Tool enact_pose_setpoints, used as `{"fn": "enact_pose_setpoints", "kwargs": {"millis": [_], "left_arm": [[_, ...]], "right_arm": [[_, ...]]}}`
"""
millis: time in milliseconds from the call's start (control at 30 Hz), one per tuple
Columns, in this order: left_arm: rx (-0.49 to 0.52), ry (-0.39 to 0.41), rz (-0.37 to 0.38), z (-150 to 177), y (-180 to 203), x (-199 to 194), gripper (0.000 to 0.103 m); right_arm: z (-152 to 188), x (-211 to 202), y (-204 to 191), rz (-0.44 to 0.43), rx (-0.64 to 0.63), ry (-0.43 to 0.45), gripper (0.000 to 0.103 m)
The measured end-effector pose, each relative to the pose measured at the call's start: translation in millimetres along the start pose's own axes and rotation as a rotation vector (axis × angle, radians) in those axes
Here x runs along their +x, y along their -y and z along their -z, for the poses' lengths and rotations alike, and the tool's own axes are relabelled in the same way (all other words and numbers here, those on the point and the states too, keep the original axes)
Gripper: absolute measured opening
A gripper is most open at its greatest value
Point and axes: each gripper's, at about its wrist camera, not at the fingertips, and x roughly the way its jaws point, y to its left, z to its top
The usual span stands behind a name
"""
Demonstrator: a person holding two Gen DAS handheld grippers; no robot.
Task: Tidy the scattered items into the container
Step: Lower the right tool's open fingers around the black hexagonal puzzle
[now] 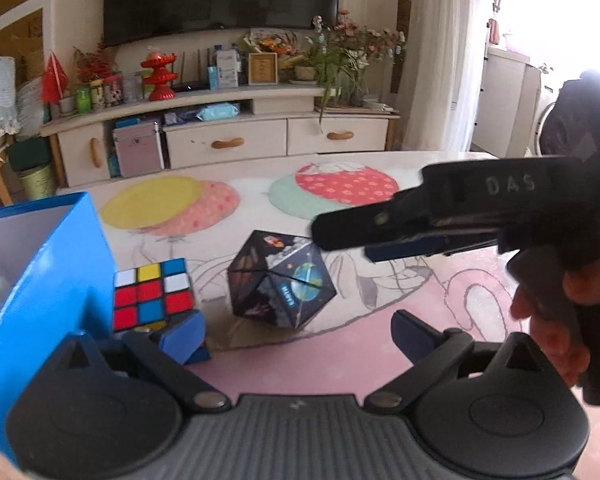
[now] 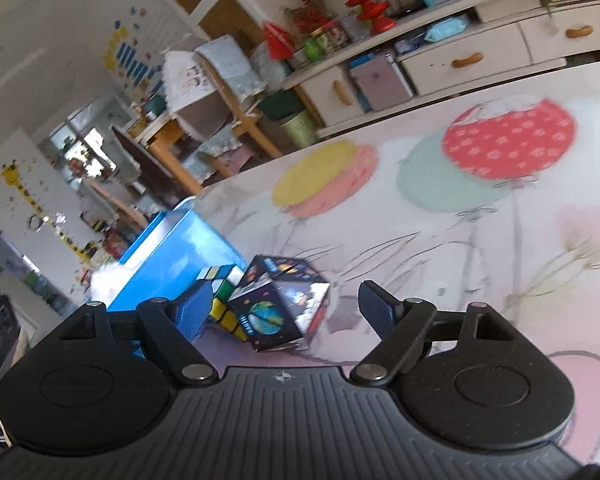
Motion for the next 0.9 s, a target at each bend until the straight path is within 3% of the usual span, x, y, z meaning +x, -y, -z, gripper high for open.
{"fn": "enact_pose_setpoints", "kwargs": {"millis": [633,900], "left_arm": [[-0.056,-0.111,0.062,-5,-6,33,0.099],[-0.038,-0.124,0.035,-13,-7,35,0.099]], "right_arm": [[-2,34,14,-0.044,0.083,-0.056,0.089],[-3,36,21,-0.084,0.147,-0.056,0.085]]}}
